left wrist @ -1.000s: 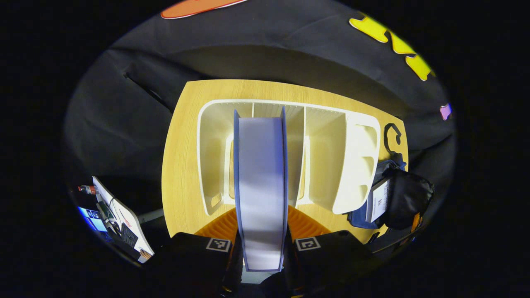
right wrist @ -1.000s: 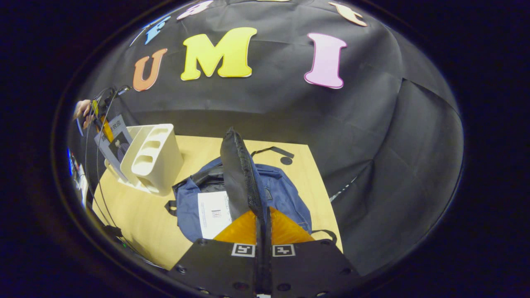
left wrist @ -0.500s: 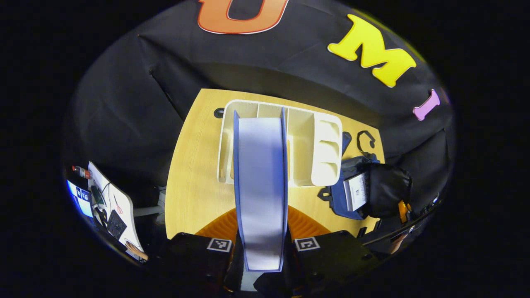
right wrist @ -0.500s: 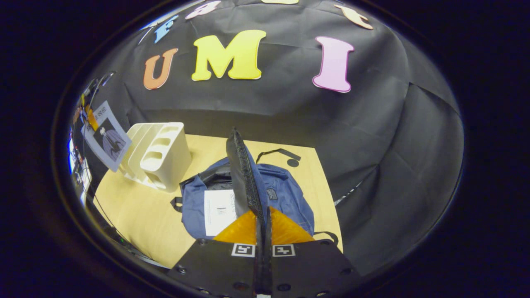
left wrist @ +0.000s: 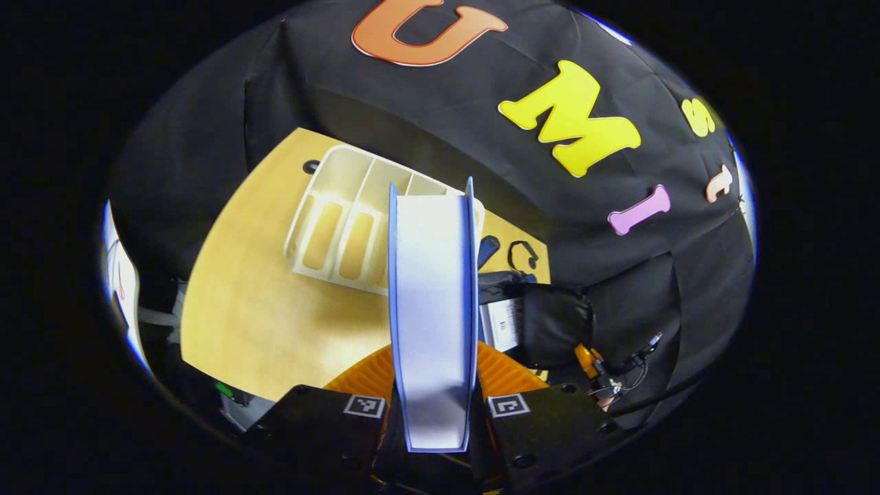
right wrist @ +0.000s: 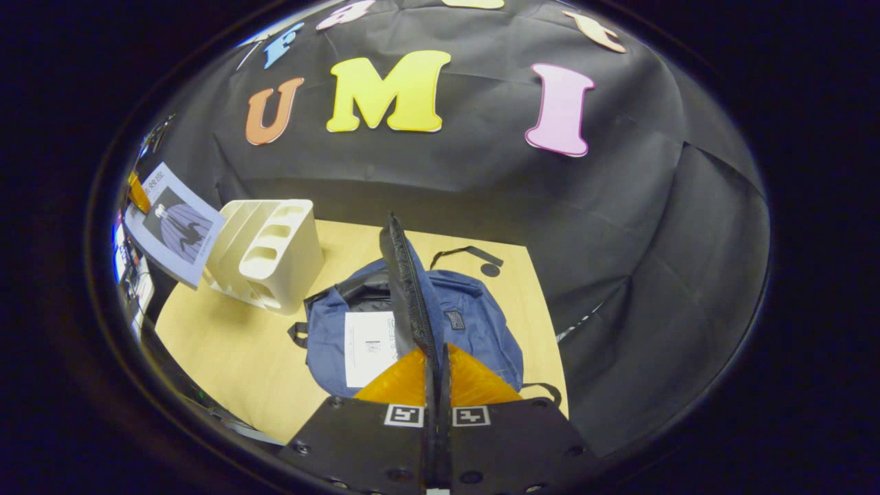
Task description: Open the schoolbag, grab two books from the bookshelf and put them into the schoolbag.
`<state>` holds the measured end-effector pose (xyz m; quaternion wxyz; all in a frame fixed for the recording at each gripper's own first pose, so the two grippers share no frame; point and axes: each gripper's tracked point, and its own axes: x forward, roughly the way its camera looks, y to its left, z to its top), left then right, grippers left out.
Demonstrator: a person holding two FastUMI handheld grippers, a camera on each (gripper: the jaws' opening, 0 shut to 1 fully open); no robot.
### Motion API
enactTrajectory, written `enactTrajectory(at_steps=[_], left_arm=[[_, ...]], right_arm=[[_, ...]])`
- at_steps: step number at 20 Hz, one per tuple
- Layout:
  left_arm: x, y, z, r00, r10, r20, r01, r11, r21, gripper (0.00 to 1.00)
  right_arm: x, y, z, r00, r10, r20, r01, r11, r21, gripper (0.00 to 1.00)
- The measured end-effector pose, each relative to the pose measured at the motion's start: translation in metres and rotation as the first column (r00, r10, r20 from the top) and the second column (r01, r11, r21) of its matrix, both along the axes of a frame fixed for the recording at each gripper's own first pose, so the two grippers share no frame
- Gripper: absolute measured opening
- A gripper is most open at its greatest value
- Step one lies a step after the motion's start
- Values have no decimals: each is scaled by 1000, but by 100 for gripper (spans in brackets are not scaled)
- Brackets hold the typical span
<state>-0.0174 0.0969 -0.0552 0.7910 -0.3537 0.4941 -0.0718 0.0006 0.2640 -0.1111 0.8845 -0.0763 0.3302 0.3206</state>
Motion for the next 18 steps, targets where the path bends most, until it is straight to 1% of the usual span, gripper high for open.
enactTrajectory(at_steps=[2,7,12,13,14,15,16,18], left_arm=[[-2,-16,-3,1000,7,16,-5,997,-76,40],[-3,-73,-21,999,-16,43,24,979,-202,40],[-4,-141,-38,996,-64,60,79,955,-286,40],[-7,-157,-42,994,-81,67,97,950,-298,40],[-8,-169,-44,994,-89,69,106,947,-302,45],[-7,-182,-50,993,-97,69,113,946,-304,40],[-9,-195,-57,992,-105,71,122,945,-302,40],[-4,-212,-69,993,-96,68,112,948,-297,40]], right_arm=[[-1,-2,0,1000,1,4,-1,1000,-8,0],[3,-5,2,1000,-8,7,8,1000,-19,0],[5,-10,0,1000,-21,6,21,999,-29,0],[5,-11,1,1000,-23,4,23,999,-30,0],[6,-12,1,1000,-24,4,24,999,-32,0],[6,-14,2,1000,-25,4,25,999,-32,0],[7,-15,3,1000,-24,7,24,999,-34,0],[8,-17,4,1000,-24,10,25,999,-34,0]])
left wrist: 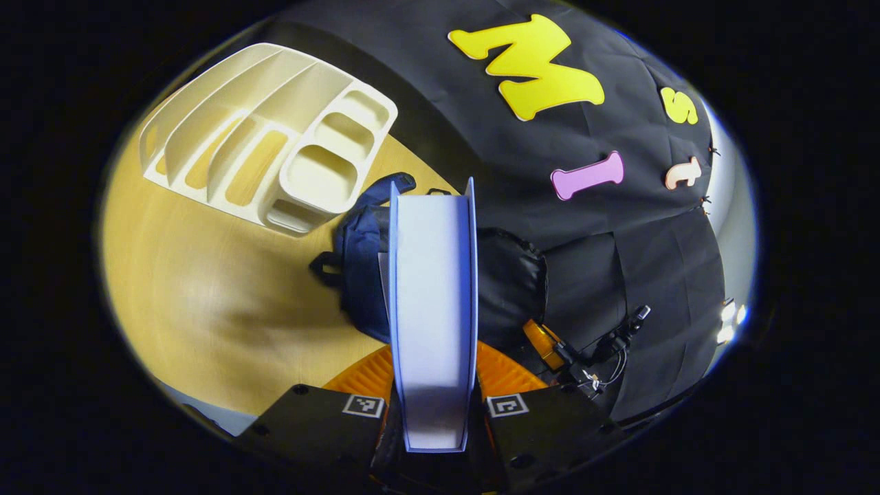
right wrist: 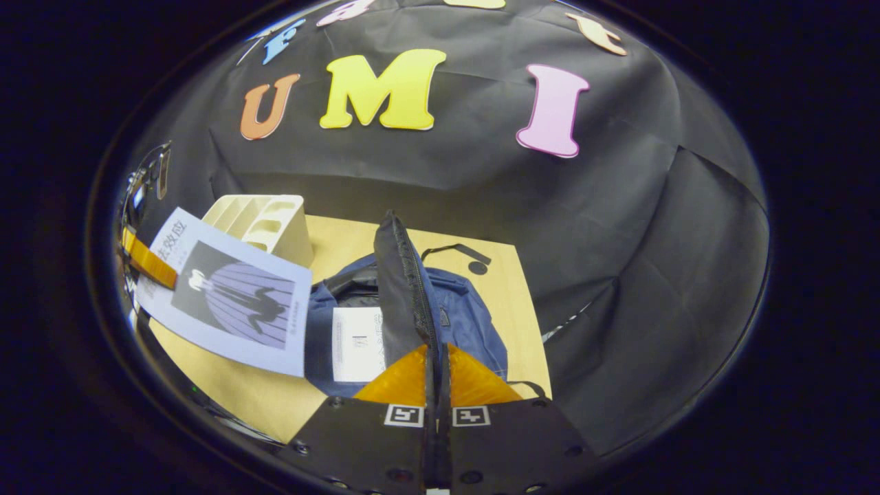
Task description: Open the schoolbag, grab two books from the bookshelf and put them into the schoolbag.
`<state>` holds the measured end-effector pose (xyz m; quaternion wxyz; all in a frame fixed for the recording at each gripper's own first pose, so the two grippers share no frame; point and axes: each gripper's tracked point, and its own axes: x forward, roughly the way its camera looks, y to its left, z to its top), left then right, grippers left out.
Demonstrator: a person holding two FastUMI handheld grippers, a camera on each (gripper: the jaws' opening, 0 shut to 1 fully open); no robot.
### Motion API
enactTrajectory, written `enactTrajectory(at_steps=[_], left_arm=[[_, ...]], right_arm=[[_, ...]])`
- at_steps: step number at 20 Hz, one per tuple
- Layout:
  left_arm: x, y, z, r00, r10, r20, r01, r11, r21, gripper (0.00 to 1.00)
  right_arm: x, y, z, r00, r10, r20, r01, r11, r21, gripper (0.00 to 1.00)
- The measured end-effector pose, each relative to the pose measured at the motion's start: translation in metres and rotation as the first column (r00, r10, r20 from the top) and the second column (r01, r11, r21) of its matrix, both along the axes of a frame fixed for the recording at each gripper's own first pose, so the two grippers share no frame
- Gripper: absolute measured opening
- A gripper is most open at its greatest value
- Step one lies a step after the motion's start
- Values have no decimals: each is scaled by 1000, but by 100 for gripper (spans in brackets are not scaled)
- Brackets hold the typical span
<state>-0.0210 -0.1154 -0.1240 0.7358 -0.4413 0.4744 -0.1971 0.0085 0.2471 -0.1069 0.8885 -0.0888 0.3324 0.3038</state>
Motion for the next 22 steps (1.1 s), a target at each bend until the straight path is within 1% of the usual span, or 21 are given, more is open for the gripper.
enactTrajectory(at_steps=[2,6,8,12,15,19,22], left_arm=[[4,-14,-15,1000,6,6,-6,1000,20,40],[18,-43,-32,1000,24,20,-25,999,28,40],[27,-57,-41,999,18,42,-20,999,46,40],[44,-80,-64,999,13,37,-16,998,65,40],[54,-92,-70,999,24,29,-25,999,33,40],[68,-96,-78,998,66,13,-65,998,-25,40],[76,-99,-82,997,83,1,-83,995,-51,40]], right_arm=[[-1,-1,0,1000,4,-3,-4,1000,5,1],[0,0,-1,1000,12,-6,-12,1000,3,0],[1,2,-3,1000,19,-8,-19,1000,-5,0],[4,3,-3,999,30,-12,-30,999,-12,0],[9,1,-2,1000,23,-9,-23,1000,-13,0],[15,-4,-3,1000,11,-10,-11,1000,-17,1],[17,-3,-3,1000,12,-18,-12,1000,-13,1]])
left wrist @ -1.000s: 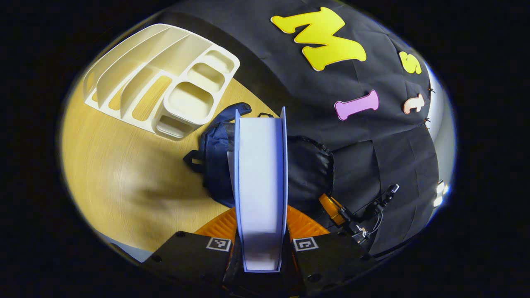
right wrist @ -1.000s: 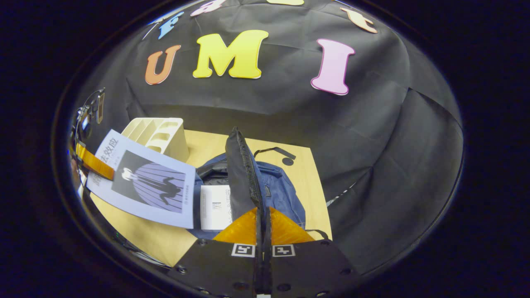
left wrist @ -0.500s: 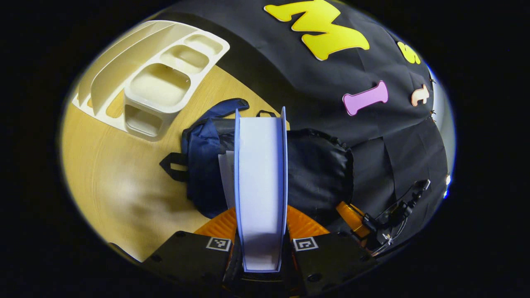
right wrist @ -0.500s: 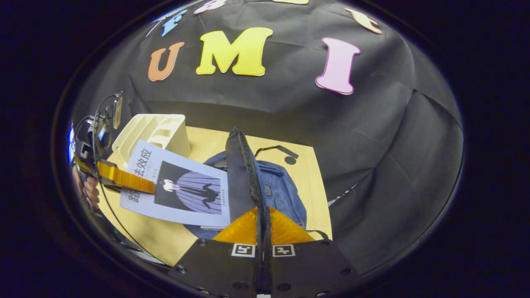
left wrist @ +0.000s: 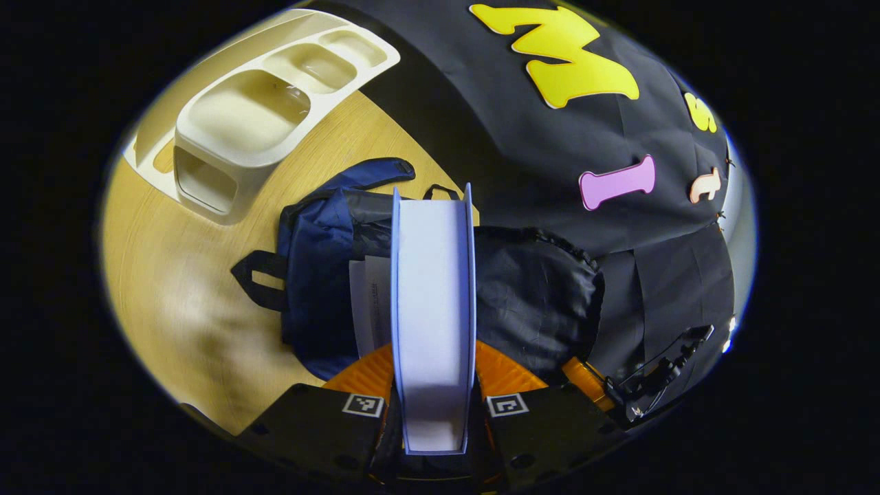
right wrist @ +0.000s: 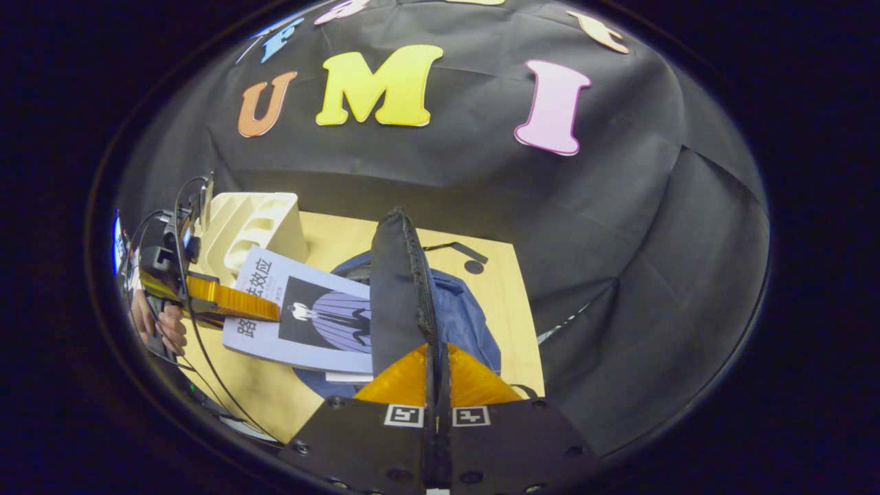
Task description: Open the schoolbag, grab two books from the bookshelf and put them into the schoolbag.
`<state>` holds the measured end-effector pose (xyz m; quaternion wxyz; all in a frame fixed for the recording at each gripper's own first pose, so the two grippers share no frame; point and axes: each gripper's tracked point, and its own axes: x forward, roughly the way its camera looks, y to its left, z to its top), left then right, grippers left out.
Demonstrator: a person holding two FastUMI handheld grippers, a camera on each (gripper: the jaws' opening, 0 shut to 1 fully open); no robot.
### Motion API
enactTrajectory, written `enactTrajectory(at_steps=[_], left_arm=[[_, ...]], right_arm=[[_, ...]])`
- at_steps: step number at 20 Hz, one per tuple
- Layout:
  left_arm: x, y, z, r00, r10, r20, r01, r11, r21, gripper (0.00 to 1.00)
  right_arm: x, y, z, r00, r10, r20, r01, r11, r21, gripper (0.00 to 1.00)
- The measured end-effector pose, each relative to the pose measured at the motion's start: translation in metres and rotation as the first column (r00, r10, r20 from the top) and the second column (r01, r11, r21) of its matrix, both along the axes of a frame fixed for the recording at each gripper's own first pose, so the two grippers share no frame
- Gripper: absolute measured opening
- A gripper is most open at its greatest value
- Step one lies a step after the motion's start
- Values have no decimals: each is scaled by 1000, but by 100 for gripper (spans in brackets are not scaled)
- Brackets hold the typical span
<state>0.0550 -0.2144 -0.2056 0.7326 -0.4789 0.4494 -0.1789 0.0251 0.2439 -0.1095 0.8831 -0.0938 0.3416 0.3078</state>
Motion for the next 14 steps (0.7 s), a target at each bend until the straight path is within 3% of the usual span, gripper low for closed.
enactTrajectory(at_steps=[14], left_arm=[[29,-81,-27,998,-42,-50,35,989,-144,40]], right_arm=[[12,10,14,1000,26,-6,-25,999,22,0]])
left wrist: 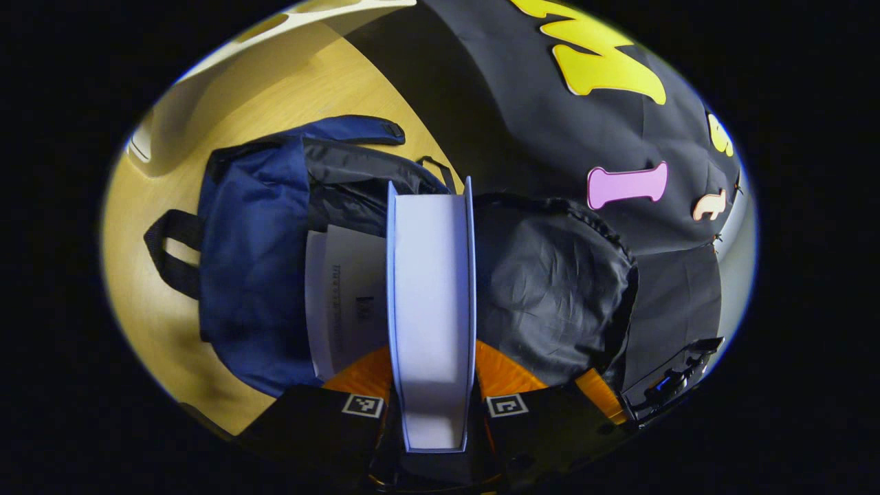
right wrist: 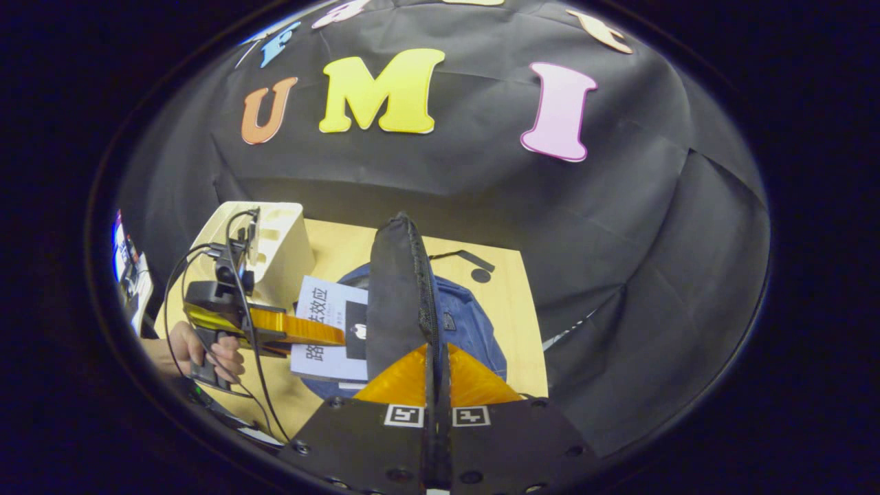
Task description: Open the schoolbag, grab two books from the bookshelf and put them into the schoolbag.
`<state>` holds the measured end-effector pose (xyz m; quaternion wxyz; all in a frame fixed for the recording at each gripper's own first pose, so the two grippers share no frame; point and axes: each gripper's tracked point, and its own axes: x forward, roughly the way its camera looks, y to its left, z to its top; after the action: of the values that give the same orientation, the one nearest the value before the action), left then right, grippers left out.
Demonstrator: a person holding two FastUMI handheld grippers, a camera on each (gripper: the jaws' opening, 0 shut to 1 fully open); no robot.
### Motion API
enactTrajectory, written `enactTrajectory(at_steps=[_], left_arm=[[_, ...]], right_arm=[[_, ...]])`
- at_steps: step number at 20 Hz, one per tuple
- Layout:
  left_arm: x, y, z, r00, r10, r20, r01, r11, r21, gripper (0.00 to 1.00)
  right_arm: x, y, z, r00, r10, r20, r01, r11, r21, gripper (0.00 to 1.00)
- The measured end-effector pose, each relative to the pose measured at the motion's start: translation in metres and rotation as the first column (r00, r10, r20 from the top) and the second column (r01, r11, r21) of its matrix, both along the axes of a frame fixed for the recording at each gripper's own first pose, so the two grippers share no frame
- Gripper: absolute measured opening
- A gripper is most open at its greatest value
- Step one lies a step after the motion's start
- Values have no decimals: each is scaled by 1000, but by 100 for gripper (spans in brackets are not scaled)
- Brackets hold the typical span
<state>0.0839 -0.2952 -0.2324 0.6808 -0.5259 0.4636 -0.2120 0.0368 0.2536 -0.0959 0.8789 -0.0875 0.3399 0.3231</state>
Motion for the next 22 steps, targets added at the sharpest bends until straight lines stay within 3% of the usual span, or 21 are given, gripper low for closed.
enactTrajectory(at_steps=[2,8,12,15,16,17,19,22], left_arm=[[6,-15,-4,1000,-9,1,9,1000,-20,40],[19,-33,-14,1000,-11,5,12,997,-79,41],[20,-34,-23,1000,-17,5,17,998,-65,44],[18,-32,-32,999,-39,-31,38,999,-34,54],[16,-31,-39,997,-52,-58,52,999,-2,70],[7,-28,-52,989,-94,-117,100,993,55,59],[4,-27,-56,982,-115,-148,126,989,71,83],[-1,-20,-55,979,-129,-157,150,980,129,82]], right_arm=[[2,-2,0,1000,-2,1,2,1000,-4,4],[6,-1,-2,1000,-1,-9,1,1000,-5,1],[6,1,-5,1000,4,-16,-4,1000,-3,1],[6,2,-7,1000,10,-20,-11,1000,-5,1],[6,3,-8,1000,12,-21,-12,1000,-3,1],[5,5,-8,1000,15,-26,-15,1000,-2,1],[4,8,-10,999,18,-32,-18,1000,-1,1],[3,10,-11,999,21,-36,-21,1000,3,0]])
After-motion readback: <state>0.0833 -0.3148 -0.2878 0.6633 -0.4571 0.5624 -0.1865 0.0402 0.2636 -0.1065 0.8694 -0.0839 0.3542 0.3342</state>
